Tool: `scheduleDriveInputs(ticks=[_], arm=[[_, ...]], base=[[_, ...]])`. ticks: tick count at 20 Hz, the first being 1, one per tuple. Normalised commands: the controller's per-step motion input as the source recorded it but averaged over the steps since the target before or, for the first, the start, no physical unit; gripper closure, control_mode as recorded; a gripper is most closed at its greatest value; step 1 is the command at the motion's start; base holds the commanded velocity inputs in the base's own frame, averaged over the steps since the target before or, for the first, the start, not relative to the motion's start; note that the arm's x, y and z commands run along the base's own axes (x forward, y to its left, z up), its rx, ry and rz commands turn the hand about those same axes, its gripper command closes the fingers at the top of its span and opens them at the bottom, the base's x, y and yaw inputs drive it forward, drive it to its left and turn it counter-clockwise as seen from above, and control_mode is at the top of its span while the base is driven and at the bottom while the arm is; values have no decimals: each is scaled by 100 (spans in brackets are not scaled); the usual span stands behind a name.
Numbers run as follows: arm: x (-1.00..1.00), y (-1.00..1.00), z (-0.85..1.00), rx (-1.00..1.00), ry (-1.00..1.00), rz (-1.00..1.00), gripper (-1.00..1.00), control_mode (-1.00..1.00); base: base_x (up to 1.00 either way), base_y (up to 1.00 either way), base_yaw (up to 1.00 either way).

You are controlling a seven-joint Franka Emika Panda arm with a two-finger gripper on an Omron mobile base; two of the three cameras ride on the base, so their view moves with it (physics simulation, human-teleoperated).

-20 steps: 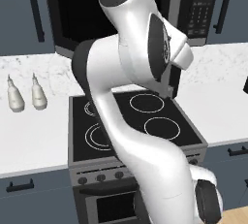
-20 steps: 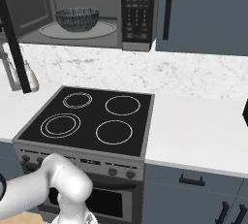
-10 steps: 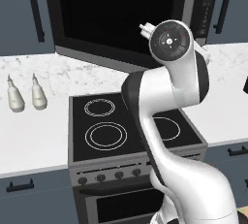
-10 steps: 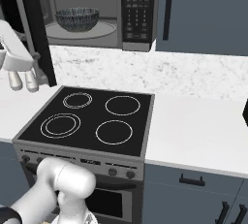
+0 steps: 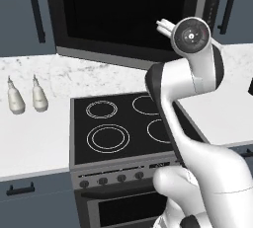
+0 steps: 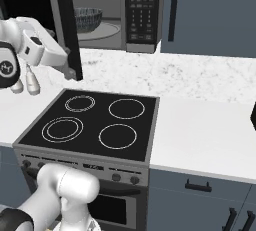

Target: Open the microwave, place the bowl with waffle inside the microwave, then close the microwave door and turn it on.

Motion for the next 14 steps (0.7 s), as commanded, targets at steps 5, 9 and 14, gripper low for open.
scheduleDriveInputs(ticks=[5, 9, 14], arm=[[55, -4, -2, 0, -4, 0, -100, -100], [46, 0, -4, 0, -6, 0, -100, -100], [47, 0, -1, 0, -6, 0, -100, -100]], base=[[0, 0, 0], [0, 0, 0], [0, 0, 0]])
